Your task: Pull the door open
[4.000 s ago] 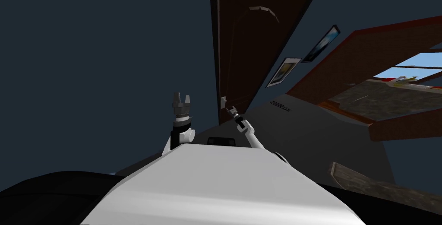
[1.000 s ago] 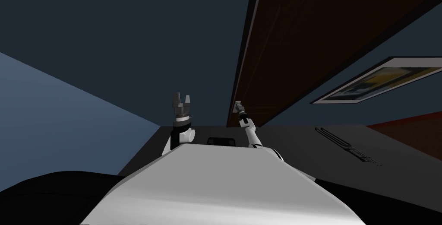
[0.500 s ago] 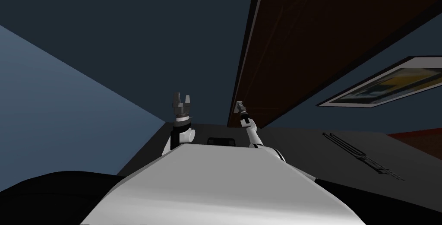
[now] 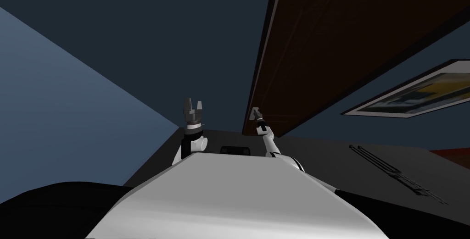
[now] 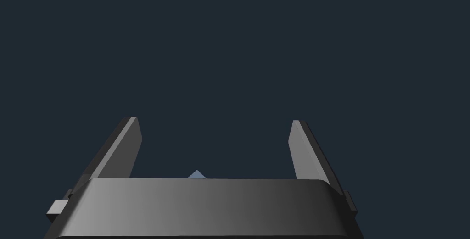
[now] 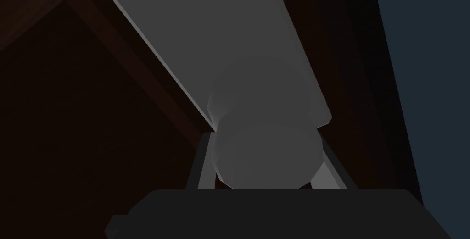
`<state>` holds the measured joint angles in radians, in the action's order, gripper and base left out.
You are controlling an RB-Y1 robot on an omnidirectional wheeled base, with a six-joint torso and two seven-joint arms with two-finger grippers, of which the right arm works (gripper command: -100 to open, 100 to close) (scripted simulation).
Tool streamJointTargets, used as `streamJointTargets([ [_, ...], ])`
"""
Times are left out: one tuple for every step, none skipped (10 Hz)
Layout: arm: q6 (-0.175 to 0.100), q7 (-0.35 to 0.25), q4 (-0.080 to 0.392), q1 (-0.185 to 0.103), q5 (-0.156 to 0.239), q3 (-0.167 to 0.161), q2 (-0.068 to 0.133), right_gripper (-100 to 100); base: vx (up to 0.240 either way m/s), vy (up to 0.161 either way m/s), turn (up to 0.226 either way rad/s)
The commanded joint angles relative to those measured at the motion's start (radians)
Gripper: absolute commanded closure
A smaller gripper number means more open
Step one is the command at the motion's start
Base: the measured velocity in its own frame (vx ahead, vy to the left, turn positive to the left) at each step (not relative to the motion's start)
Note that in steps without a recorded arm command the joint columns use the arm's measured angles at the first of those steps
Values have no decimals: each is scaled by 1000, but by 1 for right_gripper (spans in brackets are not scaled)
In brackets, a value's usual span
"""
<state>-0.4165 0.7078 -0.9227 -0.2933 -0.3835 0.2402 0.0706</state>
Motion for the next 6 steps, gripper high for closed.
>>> streamJointTargets([
  [6, -30, -2, 8, 5, -14, -14, 100, -35, -22, 54],
  [5, -68, 1, 6, 22, -12, -10, 100, -48, -15, 83],
  [4, -95, 6, 5, 40, -9, -6, 100, -60, -29, 137],
  [4, -109, 6, 5, 40, -9, -6, 100, -45, -27, 46],
  [2, -146, 10, 3, 58, -6, -3, 100, -49, -23, 105],
  [2, -149, 10, 3, 58, -6, -3, 100, -42, -25, 48],
])
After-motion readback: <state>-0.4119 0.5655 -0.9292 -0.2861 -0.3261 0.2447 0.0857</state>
